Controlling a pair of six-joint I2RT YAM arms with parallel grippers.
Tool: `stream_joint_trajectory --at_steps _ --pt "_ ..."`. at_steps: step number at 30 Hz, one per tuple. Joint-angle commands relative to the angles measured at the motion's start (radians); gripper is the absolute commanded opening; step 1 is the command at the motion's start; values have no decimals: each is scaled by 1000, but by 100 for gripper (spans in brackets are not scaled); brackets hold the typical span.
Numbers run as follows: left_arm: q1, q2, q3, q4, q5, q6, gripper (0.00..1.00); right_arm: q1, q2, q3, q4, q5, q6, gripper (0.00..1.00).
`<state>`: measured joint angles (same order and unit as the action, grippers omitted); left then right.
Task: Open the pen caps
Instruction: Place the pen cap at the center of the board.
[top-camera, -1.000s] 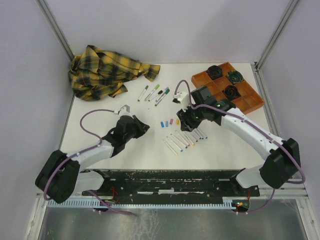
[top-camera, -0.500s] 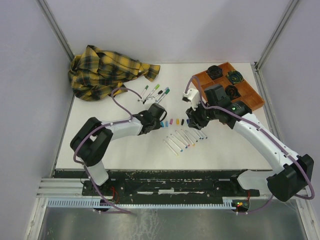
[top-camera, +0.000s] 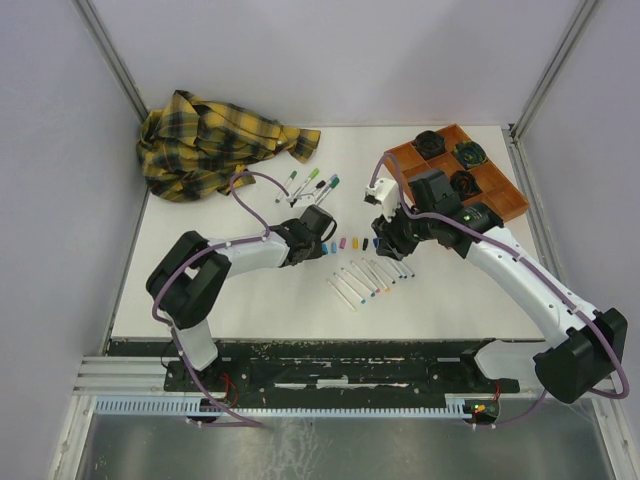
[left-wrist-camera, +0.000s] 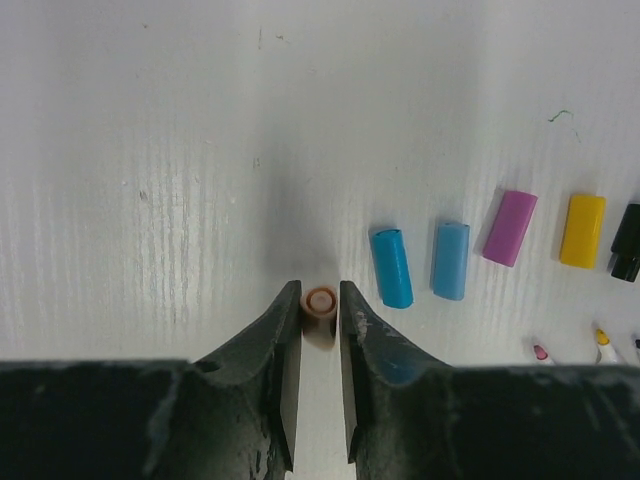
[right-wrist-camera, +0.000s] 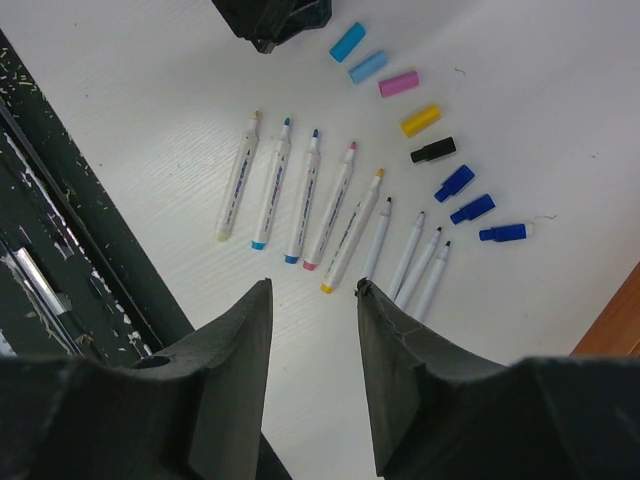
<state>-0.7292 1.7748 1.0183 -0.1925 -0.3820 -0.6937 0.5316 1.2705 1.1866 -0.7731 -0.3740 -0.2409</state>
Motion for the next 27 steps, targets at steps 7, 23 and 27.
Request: stream_joint_trajectory --at_steps 7,23,27 --pt "-6 11 30 1 -8 41 32 -10 -31 -1 29 -18 -8 47" --pt "-3 -173 -17 158 -1 231 45 -17 -30 -1 27 -23 -8 47" --pt "18 -147 39 156 -13 358 50 -20 -30 -2 25 -21 -11 47"
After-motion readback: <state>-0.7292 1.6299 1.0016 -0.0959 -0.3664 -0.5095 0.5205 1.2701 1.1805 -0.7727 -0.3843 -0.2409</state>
